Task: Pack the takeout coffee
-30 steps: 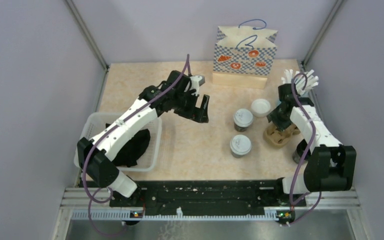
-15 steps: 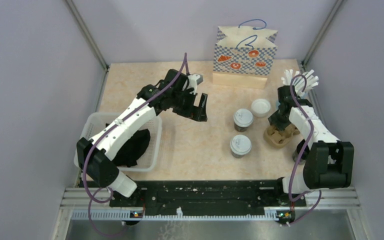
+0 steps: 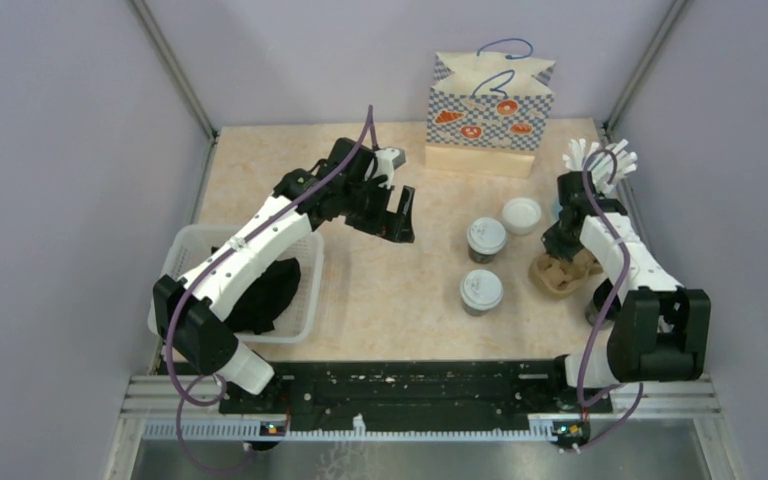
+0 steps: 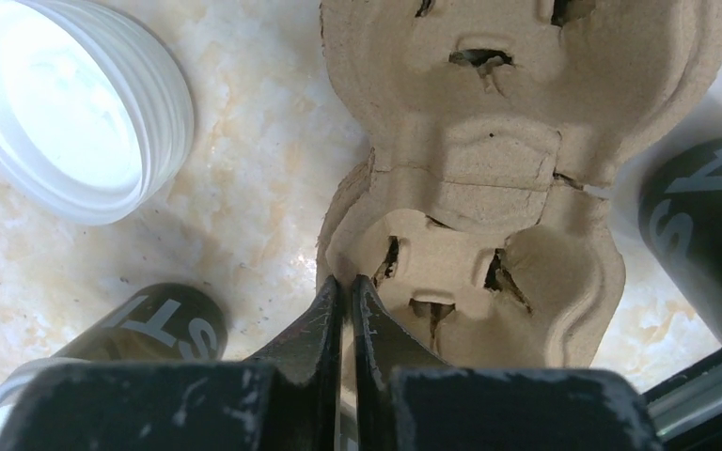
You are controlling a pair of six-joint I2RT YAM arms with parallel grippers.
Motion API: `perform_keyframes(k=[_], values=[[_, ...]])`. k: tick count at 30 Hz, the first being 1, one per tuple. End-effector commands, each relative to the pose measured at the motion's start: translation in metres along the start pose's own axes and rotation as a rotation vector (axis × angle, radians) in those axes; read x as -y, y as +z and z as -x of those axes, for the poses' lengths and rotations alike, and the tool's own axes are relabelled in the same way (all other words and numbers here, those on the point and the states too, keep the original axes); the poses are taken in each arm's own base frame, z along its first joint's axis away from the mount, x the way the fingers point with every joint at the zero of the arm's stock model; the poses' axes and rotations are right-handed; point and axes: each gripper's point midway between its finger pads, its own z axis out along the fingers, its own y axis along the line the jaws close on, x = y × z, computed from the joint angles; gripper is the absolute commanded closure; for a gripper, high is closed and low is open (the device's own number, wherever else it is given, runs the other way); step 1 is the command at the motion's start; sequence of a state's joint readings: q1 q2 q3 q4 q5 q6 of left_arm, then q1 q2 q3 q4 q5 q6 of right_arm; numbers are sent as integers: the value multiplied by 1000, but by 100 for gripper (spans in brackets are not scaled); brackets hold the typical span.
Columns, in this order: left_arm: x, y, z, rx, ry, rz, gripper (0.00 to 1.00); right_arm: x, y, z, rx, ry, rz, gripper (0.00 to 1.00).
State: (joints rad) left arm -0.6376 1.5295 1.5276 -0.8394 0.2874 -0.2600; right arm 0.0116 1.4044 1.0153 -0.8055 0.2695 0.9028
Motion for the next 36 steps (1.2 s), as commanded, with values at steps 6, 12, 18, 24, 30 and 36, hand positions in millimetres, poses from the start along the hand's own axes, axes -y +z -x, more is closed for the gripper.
perform_keyframes(k=[6, 12, 18, 24, 30, 36], values=[[12, -7, 10, 41, 6, -54, 2, -2, -39, 20, 47, -2, 49, 100], [13, -9, 12, 48, -3, -57, 2, -6, -58, 23, 47, -62, 98, 100], [7, -11, 39, 125, -60, -20, 2, -23, -108, 29, 64, -196, 291, 100], [-25, -6, 126, 373, -144, 41, 2, -48, -182, 28, 92, -338, 593, 100], [-62, 14, 238, 602, -46, 159, 2, -40, -211, 1, 60, -416, 735, 100], [-75, 28, 309, 811, -41, 111, 2, -17, -213, -24, 55, -419, 776, 100]])
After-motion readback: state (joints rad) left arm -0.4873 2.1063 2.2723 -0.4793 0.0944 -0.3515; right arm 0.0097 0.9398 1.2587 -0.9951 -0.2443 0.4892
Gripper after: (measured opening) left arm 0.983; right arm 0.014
